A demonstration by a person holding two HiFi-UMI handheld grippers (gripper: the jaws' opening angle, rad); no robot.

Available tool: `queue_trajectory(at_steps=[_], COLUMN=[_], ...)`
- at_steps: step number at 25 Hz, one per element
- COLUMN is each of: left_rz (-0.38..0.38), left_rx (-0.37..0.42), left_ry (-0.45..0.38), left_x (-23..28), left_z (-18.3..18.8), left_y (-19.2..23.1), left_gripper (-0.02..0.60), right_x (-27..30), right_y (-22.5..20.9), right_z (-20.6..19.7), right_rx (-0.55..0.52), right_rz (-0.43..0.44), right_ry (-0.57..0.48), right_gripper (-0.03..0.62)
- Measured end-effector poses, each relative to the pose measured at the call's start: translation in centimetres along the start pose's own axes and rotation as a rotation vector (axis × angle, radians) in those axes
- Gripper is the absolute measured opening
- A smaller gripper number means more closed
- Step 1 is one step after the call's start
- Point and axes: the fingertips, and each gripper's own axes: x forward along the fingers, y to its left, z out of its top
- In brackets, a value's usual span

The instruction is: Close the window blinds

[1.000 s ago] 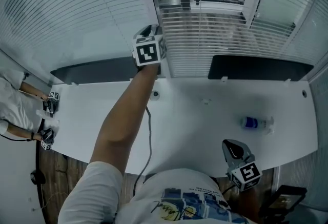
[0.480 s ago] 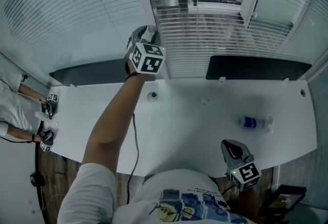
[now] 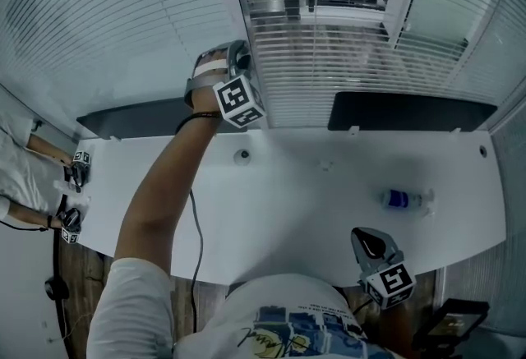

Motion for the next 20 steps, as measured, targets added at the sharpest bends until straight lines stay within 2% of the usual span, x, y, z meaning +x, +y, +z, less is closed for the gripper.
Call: queue_trajectory(at_steps=[3,4,7,11,13,17,20], left_rz=[-0.010,-0.014,0.002,0.044,0.044,0.032,0.023], left_rx=[0.045,0.046,0.058,0.171,0.182,0.087,-0.073], left_ry=[0.010,0.009,0.014,0.024,0.025,0.000,-0.017], left_x=[0.51,0.56,0.38,0.25,0.31,0.21,0.06], left_z=[-0.25,-0.28,-0.32,-0.19,-0.09,0.10,0.41], left_y=[-0.50,-0.65,-0.26,-0.11,-0.08,0.08,0.22], left_gripper=[0.164,0.138,0.121,0.120,0.117,0.121,0.126], right_x=[-0.01,-0.04,-0.09,0.07,0.12,0.10,0.16], right_y=[0.05,0.02,-0.13,0.14,0.08,0.04,0.13], right_z=[-0.19,-0.26,-0.21,0.14,0.17,-0.07,-0.06], right_rx=[0.003,0.001,-0.002,-0.005,-0.006,-0.002,-0.001], right_rz=[0.002,0.002,-0.006,0.001,0.003,0.004,0.005], right_ry=[-0.001,0.001,0.011,0.007,0.007,0.009,0.007], right_gripper=[0.003,0.003,0.003,0.003,0.003,0.003,0.003])
